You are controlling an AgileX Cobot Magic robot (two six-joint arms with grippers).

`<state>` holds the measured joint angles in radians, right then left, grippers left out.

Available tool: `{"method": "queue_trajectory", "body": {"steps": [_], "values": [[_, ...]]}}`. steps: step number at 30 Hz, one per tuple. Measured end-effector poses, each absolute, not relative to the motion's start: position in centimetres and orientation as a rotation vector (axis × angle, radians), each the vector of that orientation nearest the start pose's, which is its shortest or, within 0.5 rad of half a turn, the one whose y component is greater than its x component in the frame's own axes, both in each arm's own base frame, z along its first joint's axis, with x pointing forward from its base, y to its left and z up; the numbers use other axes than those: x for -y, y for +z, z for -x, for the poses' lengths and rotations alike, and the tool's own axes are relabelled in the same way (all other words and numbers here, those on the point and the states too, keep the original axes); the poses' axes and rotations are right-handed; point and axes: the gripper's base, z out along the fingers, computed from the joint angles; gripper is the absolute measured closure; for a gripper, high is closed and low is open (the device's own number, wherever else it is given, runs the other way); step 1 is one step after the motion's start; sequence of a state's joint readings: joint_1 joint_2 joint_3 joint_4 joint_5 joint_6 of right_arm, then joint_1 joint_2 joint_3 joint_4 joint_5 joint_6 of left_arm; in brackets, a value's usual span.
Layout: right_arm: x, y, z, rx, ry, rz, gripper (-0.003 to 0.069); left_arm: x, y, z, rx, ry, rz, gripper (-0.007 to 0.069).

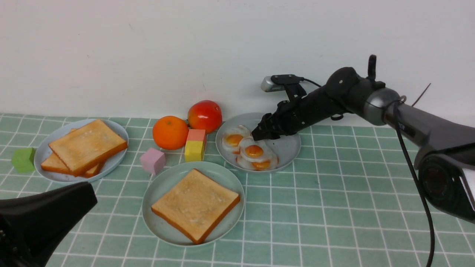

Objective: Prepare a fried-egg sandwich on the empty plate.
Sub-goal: Use the right arm to grab a fried egg

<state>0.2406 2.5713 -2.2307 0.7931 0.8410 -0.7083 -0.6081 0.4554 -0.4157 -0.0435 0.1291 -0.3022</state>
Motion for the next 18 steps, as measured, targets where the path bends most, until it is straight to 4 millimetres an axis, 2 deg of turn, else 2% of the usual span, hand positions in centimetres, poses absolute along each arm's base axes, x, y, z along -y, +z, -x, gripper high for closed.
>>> {"method": "queue_trajectory", "body": {"steps": [11,18], "values": [[-17.94,13.99,-52.35,-2.364,0.767,0.681,0.0363,5.95,30.82,-8.46,-1.689,-0.725,-0.227,0.0637],[-18.05,14.13,-52.06,-2.377,0.796,0.699,0.0522,5.95,30.82,-8.46,-1.688,-0.723,-0.229,0.0636]]}}
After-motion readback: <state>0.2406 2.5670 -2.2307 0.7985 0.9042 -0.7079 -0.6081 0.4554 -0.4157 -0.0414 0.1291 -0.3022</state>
